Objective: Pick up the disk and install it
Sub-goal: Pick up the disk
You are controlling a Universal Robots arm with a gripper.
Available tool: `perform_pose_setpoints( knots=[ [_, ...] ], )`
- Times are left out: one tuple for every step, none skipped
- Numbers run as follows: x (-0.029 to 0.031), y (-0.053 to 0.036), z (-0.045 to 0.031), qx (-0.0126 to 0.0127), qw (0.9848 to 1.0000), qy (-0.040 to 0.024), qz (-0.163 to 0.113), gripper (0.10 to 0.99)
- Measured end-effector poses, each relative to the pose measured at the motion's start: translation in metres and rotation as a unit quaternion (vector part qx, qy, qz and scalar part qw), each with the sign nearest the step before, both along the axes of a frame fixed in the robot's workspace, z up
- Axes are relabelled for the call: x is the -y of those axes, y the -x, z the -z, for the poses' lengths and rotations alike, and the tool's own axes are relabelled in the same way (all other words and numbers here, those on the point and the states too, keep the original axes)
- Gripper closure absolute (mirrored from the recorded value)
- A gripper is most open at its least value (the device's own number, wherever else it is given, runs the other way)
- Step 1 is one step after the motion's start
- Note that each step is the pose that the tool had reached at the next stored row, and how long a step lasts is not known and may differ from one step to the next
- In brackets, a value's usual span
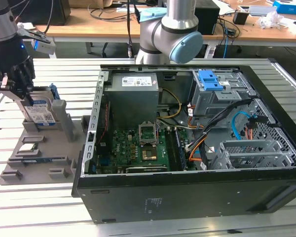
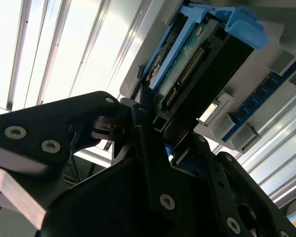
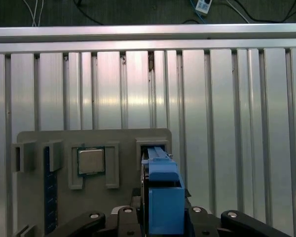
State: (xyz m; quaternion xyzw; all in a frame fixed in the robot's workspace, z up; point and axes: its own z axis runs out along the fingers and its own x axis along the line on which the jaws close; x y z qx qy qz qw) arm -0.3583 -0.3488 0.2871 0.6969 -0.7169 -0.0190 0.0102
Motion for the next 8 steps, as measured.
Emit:
perform_pose_setpoints(
  knots=[
    [0.0, 0.0, 0.0, 0.0, 1.0, 0.0, 0.0, 0.722],
    [0.0, 0.0, 0.0001, 0.0, 1.0, 0.0, 0.0, 0.722],
    [0.0, 0.0, 0.0001, 0.0, 1.0, 0.0, 0.0, 0.722],
    [0.0, 0.0, 0.0001, 0.0, 1.0, 0.0, 0.0, 0.722],
    [0.0, 0.0, 0.0002, 0.0, 1.0, 0.0, 0.0, 0.722],
    [0.0, 0.0, 0.0002, 0.0, 1.0, 0.0, 0.0, 0.722],
    [0.0, 0.0, 0.0002, 0.0, 1.0, 0.0, 0.0, 0.722],
    [0.0, 0.0, 0.0002, 0.0001, 1.0, 0.0, 0.0, 0.722]
  ],
)
